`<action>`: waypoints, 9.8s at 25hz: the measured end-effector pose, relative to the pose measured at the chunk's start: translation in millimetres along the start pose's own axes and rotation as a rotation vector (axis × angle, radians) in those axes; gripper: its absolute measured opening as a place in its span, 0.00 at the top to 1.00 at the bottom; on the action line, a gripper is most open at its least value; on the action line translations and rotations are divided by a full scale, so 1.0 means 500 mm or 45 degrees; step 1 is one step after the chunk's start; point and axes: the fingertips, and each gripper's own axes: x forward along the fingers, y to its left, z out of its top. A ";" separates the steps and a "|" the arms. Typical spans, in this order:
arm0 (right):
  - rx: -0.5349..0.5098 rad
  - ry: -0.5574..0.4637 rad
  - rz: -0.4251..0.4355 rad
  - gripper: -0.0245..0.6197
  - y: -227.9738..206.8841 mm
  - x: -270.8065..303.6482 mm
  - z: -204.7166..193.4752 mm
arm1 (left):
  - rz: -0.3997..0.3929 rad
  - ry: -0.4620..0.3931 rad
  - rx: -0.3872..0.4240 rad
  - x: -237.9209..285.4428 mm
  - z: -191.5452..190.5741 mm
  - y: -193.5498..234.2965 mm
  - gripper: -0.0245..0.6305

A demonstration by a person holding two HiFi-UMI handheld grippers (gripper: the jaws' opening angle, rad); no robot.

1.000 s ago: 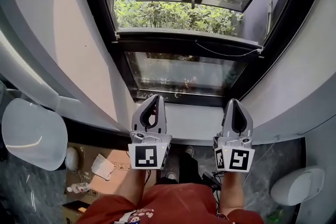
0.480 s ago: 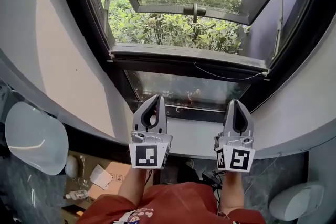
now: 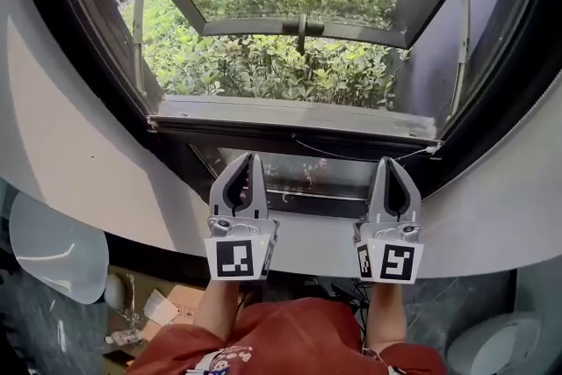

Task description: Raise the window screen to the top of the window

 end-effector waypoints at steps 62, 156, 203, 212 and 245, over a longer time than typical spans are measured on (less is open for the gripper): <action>-1.286 0.738 0.662 0.69 0.099 0.085 -0.235 | -0.532 0.406 1.318 0.099 -0.199 0.029 0.76; -2.056 0.165 -0.061 0.88 0.028 0.319 0.280 | 0.100 -0.065 2.046 0.266 0.328 0.089 0.91; -2.298 -0.060 -0.443 0.89 -0.010 0.473 0.673 | 0.514 -0.249 2.125 0.373 0.738 0.125 0.90; -2.260 -0.089 -0.490 0.90 -0.011 0.503 0.732 | 0.581 -0.280 2.119 0.391 0.799 0.138 0.90; -2.289 -0.219 -0.634 0.90 -0.001 0.595 0.987 | 0.734 -0.392 2.042 0.457 1.037 0.165 0.90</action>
